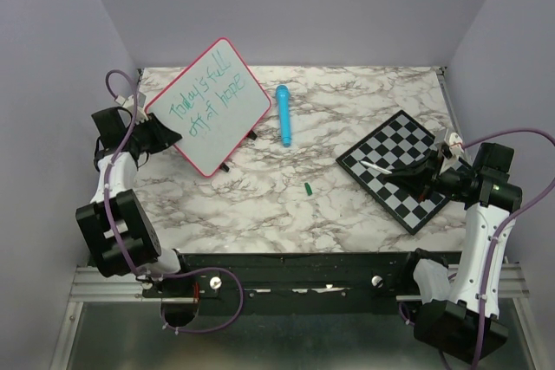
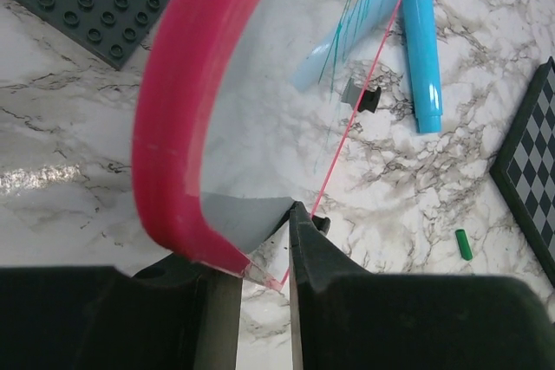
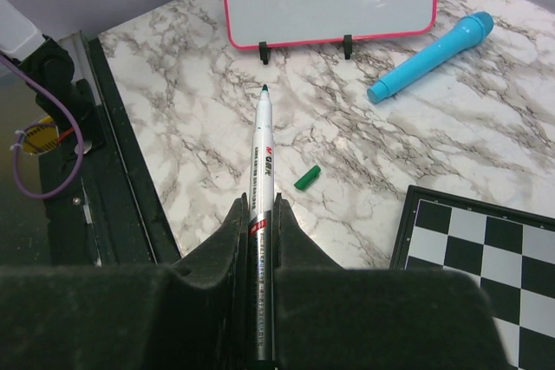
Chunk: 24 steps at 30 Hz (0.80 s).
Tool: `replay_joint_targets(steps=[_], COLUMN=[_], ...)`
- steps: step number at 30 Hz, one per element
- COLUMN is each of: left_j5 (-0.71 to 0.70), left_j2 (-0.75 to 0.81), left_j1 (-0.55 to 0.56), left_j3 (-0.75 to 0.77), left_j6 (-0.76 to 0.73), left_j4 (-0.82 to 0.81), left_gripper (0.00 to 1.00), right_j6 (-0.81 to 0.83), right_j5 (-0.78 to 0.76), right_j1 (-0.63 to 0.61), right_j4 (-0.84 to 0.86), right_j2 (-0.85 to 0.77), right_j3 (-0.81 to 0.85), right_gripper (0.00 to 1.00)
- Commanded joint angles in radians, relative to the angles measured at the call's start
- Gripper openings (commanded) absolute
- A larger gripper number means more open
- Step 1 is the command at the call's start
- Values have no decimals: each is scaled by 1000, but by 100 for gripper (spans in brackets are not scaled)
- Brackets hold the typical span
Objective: Write a sentence on the whiteboard
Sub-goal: Put down the whiteboard on the whiteboard stand.
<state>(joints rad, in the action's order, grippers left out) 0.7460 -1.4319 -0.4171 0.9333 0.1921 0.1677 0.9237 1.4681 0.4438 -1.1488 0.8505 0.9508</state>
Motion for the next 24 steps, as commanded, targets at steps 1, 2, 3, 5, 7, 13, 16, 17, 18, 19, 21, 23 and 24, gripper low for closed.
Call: replay_joint_targets(steps=[1,2,3,5,7,13,16,17,18,19,21,23,24], left_j5=[-258,-258,-258,-257,-257,-255,-254,-254,-254,-254,-257,-254,-254], left_j2=[-41,-42,-48,-50,-56,-62,-59,-58,-58,-56,-50,-47,-44], left_j1=[-40,-38,-38,-42,-40,-42,-43,-42,-43,-43,-42,-42,-42], left_j3=[41,47,51,61,68,84,87,87,85,87,87,85,84], left_j6=[-138,-138,-138,-138,-137,-129,-125,-125,-123,-123,-122,-122,-120], left_j4=[-47,-45,-37,-39,-33,-25,-25,-27,-27,-27,-25,-27,-27], left_gripper=[29,29,31,31,33,40,45,45,46,46,47,48,51], right_j6=[-6,-6,-6,-8,-8,-9,-9,-9,-9,-8,-8,-8,-8], right_j5=[130,132,130,132,130,129,129,129,127,127,127,127,127], right_j1=[-7,-7,-7,-7,-7,-7,-7,-7,-7,-7,-7,-7,-7], right_j4=[14,15,14,17,18,21,21,21,23,23,23,23,21], right_j2=[7,7,7,9,12,13,15,13,13,13,15,12,12], right_j3=[3,3,3,3,3,2,3,2,3,2,2,2,2], right_gripper=[1,0,0,1,1,0,1,1,0,0,1,1,1])
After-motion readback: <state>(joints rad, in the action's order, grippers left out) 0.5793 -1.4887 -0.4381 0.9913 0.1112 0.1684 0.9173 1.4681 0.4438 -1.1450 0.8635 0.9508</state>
